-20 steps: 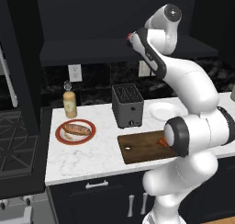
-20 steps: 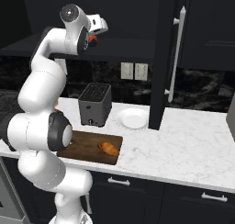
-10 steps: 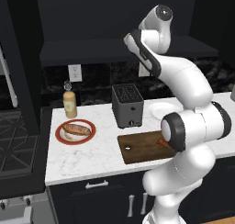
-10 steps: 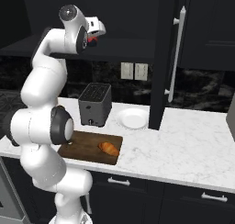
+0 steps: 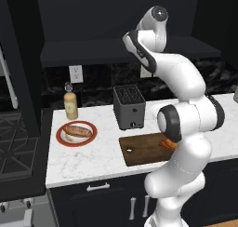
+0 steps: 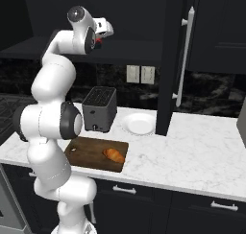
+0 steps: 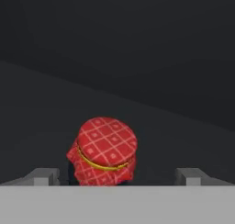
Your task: From the different types of pastries on the counter, select a croissant and place it on the cutting board. Then retrieve a jar of jam from the cabinet and place it alongside the croissant on the cutting board.
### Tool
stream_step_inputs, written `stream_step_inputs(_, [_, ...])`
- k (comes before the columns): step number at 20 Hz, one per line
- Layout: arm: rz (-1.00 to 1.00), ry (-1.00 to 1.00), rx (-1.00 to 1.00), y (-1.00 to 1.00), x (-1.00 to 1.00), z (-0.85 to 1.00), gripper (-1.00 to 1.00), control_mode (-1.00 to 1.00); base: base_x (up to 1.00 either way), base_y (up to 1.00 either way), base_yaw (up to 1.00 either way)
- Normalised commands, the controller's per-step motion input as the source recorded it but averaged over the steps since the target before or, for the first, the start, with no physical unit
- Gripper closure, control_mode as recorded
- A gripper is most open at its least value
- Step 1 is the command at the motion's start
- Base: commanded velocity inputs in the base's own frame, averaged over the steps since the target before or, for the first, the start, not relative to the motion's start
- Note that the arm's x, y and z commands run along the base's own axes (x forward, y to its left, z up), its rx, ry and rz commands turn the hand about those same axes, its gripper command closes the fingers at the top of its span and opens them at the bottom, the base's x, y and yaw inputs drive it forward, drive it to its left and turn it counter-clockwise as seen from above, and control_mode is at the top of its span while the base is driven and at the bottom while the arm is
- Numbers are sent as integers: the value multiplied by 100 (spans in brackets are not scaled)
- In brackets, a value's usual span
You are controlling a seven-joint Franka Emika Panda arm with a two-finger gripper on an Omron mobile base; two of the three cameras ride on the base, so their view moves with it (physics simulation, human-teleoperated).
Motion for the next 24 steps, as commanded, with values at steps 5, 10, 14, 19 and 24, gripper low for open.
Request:
stream_step_inputs(5, [-2,2,1,3,32,-5,-100,-100,0,0,0])
stream_step_inputs(10, [0,6,5,7,23,-6,-100,-100,0,0,0])
stream_step_inputs(14, [0,8,8,5,5,-24,100,-100,0,0,0])
stream_step_inputs(19, [3,9,2,0,21,-13,100,-100,0,0,0])
stream_step_inputs(24, [3,-16,1,-37,-51,16,100,-100,0,0,0])
